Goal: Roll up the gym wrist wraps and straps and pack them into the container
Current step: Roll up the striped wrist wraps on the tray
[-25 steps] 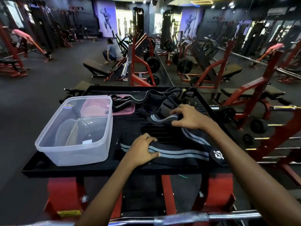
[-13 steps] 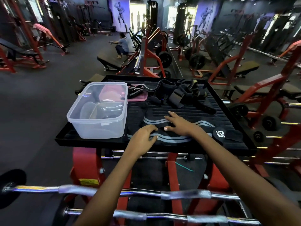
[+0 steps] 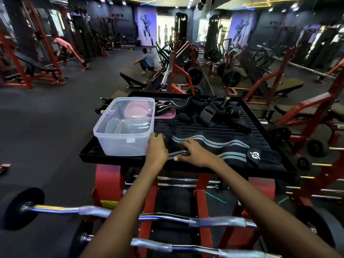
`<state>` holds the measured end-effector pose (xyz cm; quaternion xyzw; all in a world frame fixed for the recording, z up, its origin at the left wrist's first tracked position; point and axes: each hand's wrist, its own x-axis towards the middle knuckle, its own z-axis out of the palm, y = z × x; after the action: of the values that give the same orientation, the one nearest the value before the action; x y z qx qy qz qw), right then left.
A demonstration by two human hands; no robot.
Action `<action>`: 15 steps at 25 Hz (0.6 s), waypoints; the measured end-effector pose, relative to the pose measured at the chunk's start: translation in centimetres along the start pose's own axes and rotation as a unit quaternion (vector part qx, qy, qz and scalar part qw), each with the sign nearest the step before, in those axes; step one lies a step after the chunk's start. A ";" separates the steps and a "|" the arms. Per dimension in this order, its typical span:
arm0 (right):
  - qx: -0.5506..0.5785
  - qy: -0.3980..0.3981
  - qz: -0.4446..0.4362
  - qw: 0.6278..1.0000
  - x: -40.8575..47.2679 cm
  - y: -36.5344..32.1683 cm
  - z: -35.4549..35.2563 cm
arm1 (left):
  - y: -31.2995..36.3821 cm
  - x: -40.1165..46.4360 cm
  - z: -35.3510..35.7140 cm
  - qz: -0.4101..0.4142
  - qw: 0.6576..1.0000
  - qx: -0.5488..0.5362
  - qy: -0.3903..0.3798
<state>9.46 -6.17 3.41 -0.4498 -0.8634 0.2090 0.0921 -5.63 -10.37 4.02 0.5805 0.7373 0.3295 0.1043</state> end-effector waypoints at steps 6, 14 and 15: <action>-0.006 0.123 -0.050 0.991 0.1 -0.4 0.6 | 2.6 1.8 -2.3 0.005 0.954 -0.294 0.048; 0.351 0.167 0.067 0.919 0.1 -1.4 1.4 | 0.7 1.5 0.4 -0.064 0.938 -0.334 -0.064; 0.435 0.157 0.079 0.883 0.3 -1.8 1.4 | 0.6 1.3 0.7 -0.029 0.948 -0.302 -0.096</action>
<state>7.49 -7.27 2.90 -0.4581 -0.6218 0.4965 0.3962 -5.21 -8.88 4.17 0.5291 0.6062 0.4766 0.3542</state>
